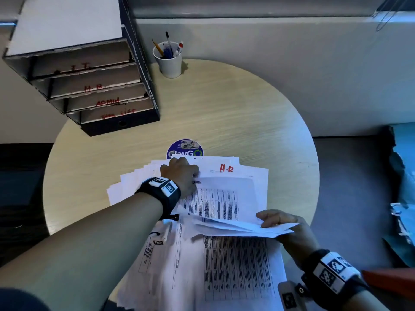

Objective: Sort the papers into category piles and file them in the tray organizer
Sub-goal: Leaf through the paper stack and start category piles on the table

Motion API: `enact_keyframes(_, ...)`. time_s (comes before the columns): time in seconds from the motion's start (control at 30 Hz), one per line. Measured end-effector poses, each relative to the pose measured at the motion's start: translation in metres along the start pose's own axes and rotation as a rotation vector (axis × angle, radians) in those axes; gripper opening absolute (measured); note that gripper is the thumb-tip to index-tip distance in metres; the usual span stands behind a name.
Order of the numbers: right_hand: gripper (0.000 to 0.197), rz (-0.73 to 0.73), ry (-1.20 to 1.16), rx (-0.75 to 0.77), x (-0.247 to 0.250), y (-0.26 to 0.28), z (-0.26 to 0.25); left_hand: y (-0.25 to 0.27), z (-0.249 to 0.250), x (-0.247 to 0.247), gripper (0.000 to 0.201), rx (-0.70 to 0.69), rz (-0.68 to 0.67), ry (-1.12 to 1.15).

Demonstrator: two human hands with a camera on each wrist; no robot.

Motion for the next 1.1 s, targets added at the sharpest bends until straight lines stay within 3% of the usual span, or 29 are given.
enact_keyframes(0.13,0.013,-0.001,0.073,0.126,0.003,-0.002,0.002,0.019,0.007,0.027,0.017,-0.089,0.089,0.328)
enact_keyframes(0.23,0.015,0.012,0.121,0.193,0.004,-0.001,-0.001,0.058,0.021,0.044,0.012,-0.191,0.017,0.649)
enact_keyframes(0.3,0.017,-0.016,0.059,0.109,-0.002,-0.001,0.002,0.082,0.021,0.044,0.009,-0.203,-0.05,0.795)
enact_keyframes(0.33,0.011,-0.027,0.021,0.067,-0.007,-0.001,0.0,0.089,0.019,0.043,0.007,-0.156,-0.09,0.892)
enact_keyframes(0.37,0.018,-0.012,0.045,0.08,-0.008,-0.002,0.001,0.091,0.014,0.041,0.005,-0.072,-0.11,0.998)
enact_keyframes(0.43,0.025,0.015,0.088,0.091,-0.011,-0.002,0.001,0.079,-0.004,0.036,0.01,0.134,-0.01,1.094)
enact_keyframes(0.5,0.013,0.041,0.056,0.068,-0.01,0.001,-0.002,0.054,-0.022,0.029,0.019,0.235,0.161,0.928)
enact_keyframes(0.53,0.011,0.056,0.041,0.06,-0.008,0.002,-0.002,0.04,-0.023,0.025,0.02,0.186,0.179,0.751)
enact_keyframes(0.63,0.01,0.088,0.068,0.074,-0.001,0.007,-0.003,0.015,0.001,0.0,0.052,-0.07,-0.056,0.107)
enact_keyframes(0.7,0.025,0.109,0.034,0.028,0.005,0.01,0.001,0.008,0.013,-0.005,0.066,-0.082,-0.115,-0.077)
enact_keyframes(0.77,0.04,0.168,0.031,0.009,0.013,0.01,0.004,0.002,0.017,-0.006,0.066,-0.058,-0.073,-0.095)
enact_keyframes(0.83,0.037,0.198,0.025,0.056,0.013,0.012,-0.002,0.002,0.016,-0.008,0.056,-0.073,-0.02,-0.097)
enact_keyframes(0.9,0.061,0.191,-0.011,0.082,0.012,0.011,-0.004,0.003,0.016,-0.005,0.041,-0.125,0.048,-0.055)
enact_keyframes(0.97,0.085,0.18,-0.111,0.058,0.012,0.009,-0.004,0.008,0.017,0.002,0.025,-0.204,0.142,0.077)
enact_keyframes(1.1,0.111,0.163,-0.213,-0.046,0.013,0.009,0.005,0.054,0.018,0.029,0.007,-0.367,0.322,0.451)
Point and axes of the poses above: each hand's wrist, its own y-axis away from the middle knuckle, its own x-axis out of the back of the hand, z = x × y, the point moved 6 cm from there along -y, towards the middle knuckle, and after that the axes turned 15 degrees about z, right-handed, at the moved point
